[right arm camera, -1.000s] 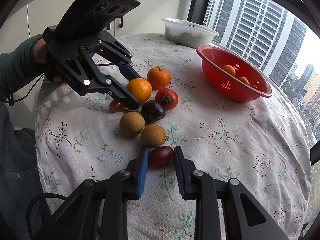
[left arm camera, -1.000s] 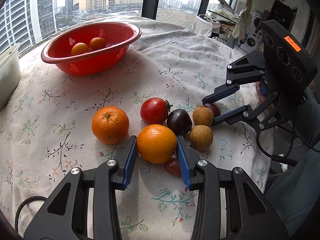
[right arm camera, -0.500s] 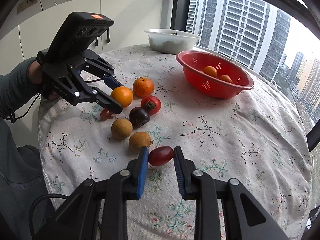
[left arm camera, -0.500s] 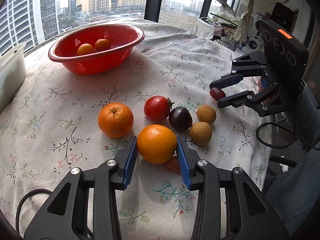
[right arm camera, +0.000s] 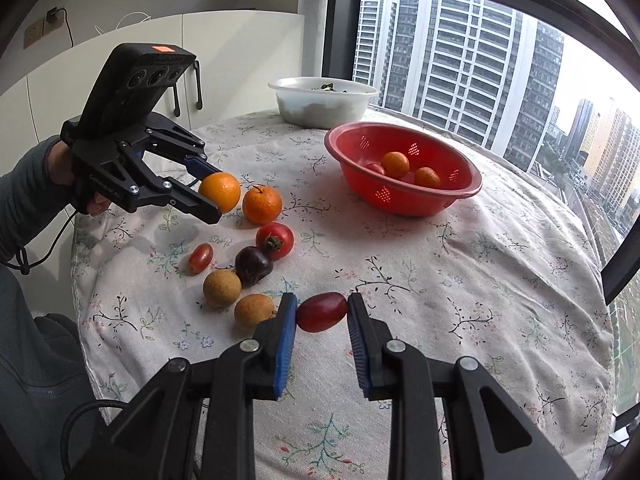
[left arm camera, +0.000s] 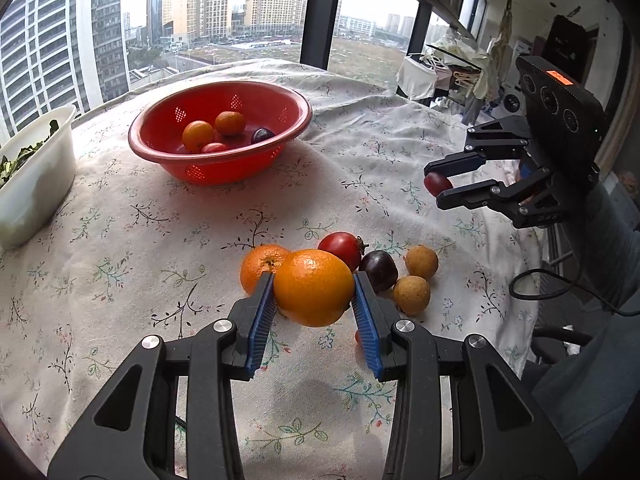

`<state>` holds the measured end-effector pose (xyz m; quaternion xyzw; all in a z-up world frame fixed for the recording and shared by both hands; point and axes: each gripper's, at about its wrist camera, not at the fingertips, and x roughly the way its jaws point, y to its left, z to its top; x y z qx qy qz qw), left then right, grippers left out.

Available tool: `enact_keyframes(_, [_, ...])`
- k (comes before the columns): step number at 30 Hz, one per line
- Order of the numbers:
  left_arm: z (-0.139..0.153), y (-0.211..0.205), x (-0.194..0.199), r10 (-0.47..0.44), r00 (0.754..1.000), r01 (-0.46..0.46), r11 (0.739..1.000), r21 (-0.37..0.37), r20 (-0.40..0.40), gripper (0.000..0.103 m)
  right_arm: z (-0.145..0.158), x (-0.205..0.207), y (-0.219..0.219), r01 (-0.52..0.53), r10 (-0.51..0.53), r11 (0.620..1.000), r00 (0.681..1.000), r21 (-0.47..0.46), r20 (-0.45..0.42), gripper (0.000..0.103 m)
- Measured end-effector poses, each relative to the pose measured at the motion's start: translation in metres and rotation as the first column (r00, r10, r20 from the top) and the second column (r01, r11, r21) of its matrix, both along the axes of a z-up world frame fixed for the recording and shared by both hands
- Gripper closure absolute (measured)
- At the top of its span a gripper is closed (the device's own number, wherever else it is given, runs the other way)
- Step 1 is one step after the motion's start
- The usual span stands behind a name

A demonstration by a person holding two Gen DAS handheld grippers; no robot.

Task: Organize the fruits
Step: 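Carry the orange and oval tomato into the colander and open both tools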

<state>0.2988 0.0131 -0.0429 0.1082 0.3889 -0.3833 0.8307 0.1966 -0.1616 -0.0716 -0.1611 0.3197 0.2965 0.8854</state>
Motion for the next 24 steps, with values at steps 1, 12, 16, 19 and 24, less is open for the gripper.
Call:
enact_keyframes(1, [0.004, 0.002, 0.003, 0.004, 1.000, -0.004, 1.000, 0.000, 0.008, 0.066, 0.002, 0.002, 0.000, 0.005, -0.005, 1.000, 1.000, -0.001, 0.006, 0.075])
enact_keyframes(12, [0.055, -0.004, 0.065, 0.033, 0.996, -0.036, 0.999, 0.040, 0.084, 0.066, 0.051, 0.043, -0.010, 0.111, -0.115, 0.993, 0.989, 0.048, 0.090, 0.075])
enact_keyframes(16, [0.065, -0.022, 0.096, 0.023, 0.996, -0.031, 0.996, 0.088, 0.089, 0.066, 0.069, 0.065, -0.005, 0.144, -0.150, 0.988, 0.983, 0.060, 0.106, 0.075])
enact_keyframes(19, [0.060, -0.035, 0.120, 0.027, 0.996, -0.038, 0.990, 0.133, 0.082, 0.066, 0.078, 0.084, 0.003, 0.159, -0.164, 0.986, 0.981, 0.052, 0.109, 0.075])
enact_keyframes(24, [0.047, -0.046, 0.152, 0.032, 0.998, -0.040, 0.984, 0.174, 0.051, 0.066, 0.081, 0.123, 0.015, 0.174, -0.177, 0.984, 0.983, 0.048, 0.058, 0.075])
